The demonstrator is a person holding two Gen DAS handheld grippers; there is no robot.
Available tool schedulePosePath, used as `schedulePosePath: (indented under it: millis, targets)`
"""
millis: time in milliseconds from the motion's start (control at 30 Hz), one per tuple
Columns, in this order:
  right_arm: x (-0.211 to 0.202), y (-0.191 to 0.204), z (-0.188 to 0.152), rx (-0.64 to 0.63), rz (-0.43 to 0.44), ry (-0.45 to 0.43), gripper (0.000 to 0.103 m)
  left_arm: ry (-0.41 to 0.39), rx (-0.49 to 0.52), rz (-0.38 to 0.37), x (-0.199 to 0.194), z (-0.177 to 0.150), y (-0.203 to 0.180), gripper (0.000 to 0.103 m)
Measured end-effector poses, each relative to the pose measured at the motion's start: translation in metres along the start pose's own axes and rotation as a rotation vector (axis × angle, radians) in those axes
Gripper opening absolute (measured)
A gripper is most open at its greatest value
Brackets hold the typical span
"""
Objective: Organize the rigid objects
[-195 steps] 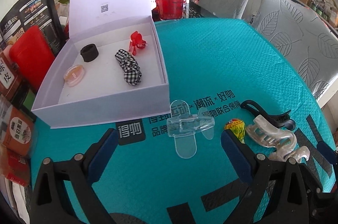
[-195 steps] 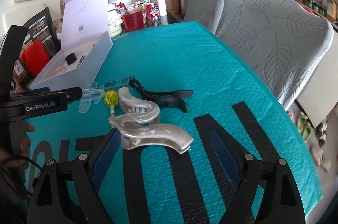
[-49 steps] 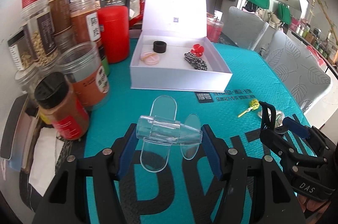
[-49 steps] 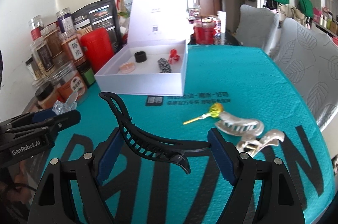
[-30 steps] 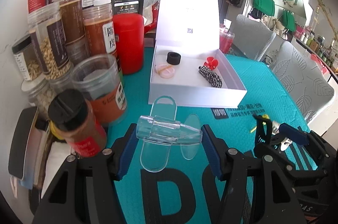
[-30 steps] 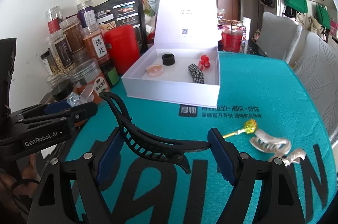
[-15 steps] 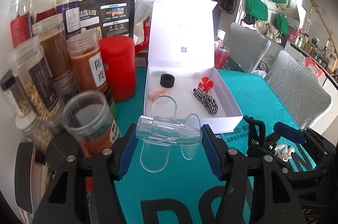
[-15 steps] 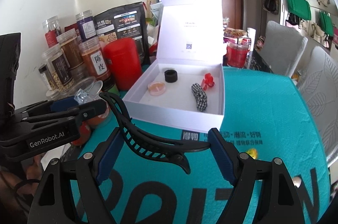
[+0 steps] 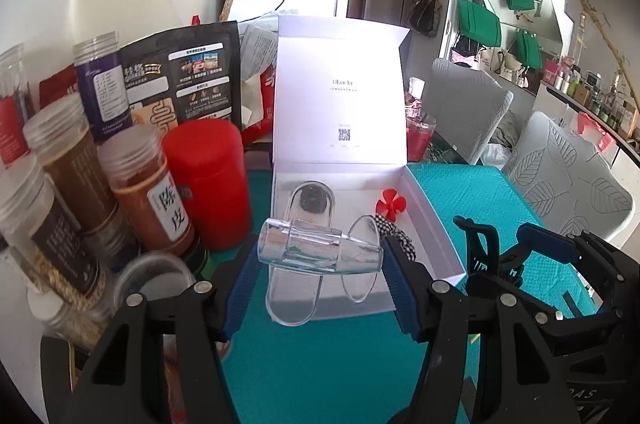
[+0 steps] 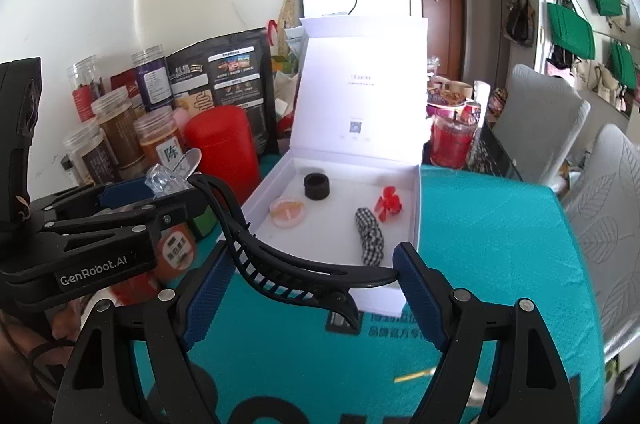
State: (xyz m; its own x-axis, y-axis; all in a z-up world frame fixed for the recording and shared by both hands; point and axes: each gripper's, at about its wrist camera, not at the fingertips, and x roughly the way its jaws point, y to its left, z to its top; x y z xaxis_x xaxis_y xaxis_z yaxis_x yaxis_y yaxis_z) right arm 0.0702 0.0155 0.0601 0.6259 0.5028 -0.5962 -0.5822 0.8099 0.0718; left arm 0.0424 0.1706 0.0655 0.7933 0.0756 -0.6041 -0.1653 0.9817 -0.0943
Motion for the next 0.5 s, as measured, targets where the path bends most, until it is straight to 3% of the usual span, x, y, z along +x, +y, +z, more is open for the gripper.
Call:
schedulePosePath:
  millis: [500]
  targets:
    - [0.049,-0.033,0.049,-0.006,-0.014,-0.012,0.081,-0.022,0.022,0.006,0.052,0.052,-0.002,0.06]
